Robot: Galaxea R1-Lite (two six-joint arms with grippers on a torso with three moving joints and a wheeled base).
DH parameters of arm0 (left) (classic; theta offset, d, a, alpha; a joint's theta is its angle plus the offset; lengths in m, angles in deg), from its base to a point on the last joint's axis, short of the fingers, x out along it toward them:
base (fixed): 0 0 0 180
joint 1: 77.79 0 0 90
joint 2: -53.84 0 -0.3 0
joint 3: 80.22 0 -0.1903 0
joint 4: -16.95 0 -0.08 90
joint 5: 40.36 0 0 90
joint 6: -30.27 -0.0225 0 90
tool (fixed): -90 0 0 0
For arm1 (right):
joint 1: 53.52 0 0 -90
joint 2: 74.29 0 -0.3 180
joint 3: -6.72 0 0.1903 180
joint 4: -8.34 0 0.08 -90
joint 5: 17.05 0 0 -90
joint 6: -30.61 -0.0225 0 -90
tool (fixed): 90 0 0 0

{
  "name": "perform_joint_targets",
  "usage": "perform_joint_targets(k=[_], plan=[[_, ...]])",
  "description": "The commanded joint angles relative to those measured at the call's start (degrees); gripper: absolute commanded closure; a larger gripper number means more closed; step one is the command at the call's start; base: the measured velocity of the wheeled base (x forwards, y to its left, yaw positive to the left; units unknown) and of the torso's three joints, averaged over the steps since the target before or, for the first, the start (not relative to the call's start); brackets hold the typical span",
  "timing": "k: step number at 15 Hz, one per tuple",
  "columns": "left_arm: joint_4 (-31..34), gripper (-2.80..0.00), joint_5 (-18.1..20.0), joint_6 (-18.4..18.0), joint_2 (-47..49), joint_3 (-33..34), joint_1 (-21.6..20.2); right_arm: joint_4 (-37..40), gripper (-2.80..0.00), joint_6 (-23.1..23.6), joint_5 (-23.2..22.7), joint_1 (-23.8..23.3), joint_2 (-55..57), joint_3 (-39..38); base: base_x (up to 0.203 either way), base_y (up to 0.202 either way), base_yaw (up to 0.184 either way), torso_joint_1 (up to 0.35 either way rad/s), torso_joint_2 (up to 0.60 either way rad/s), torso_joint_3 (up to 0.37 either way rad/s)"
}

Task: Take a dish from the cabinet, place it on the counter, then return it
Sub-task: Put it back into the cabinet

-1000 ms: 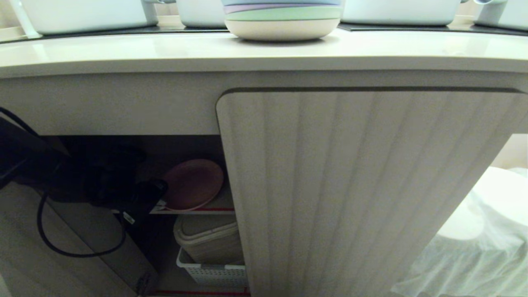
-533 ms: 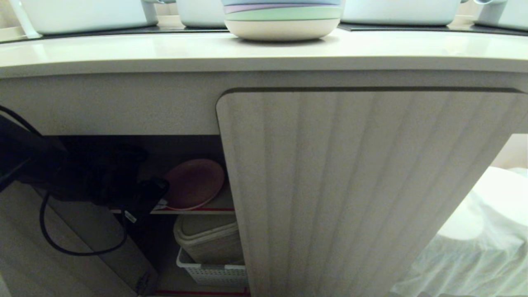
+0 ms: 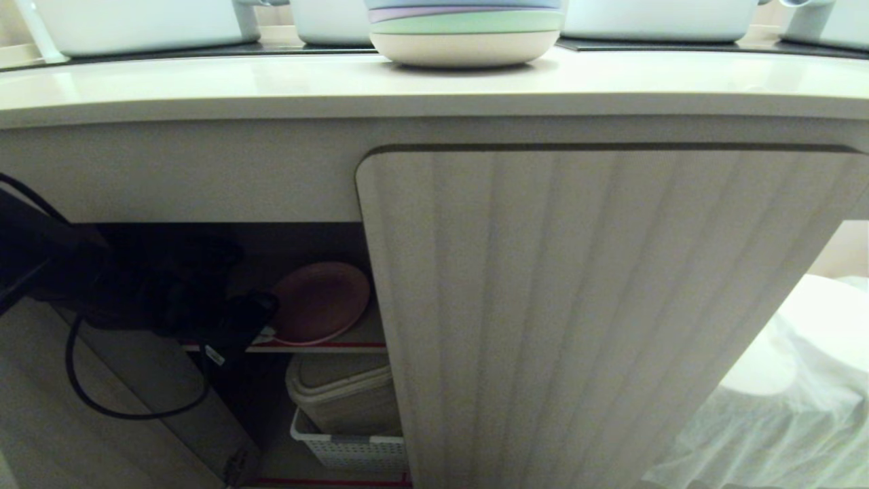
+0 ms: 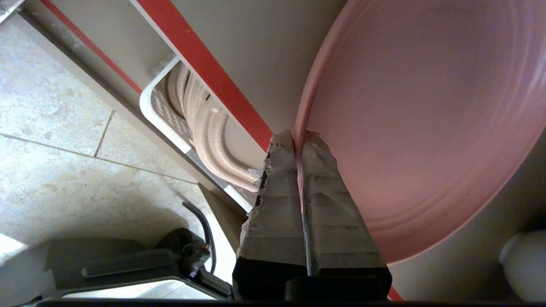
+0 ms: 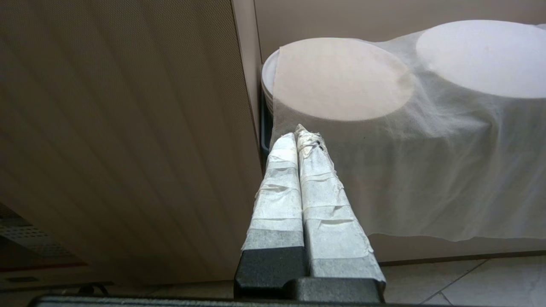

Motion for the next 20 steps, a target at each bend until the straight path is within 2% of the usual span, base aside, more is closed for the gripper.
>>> perform_joint_targets(k=[1,13,14,20], plan=[[-0.1,0.00,0.0,0.3,-0.2,0.0,0.0,0.0,0.00,0.0,0.0,0.0,0.0,0.0,0.000,0.000,0.000,0.000,0.00,0.000],[-0.1,0.00,0.0,0.3,0.0,-0.4,0.0,-0.1,0.00,0.0,0.0,0.0,0.0,0.0,0.000,0.000,0.000,0.000,0.00,0.000],[-0.2,-2.80,0.0,0.4,0.0,-0.4,0.0,0.0,0.00,0.0,0.0,0.0,0.0,0.0,0.000,0.000,0.000,0.000,0.00,0.000],[-0.4,-2.80,0.0,0.5,-0.3,-0.8,-0.1,0.0,0.00,0.0,0.0,0.0,0.0,0.0,0.000,0.000,0.000,0.000,0.00,0.000]])
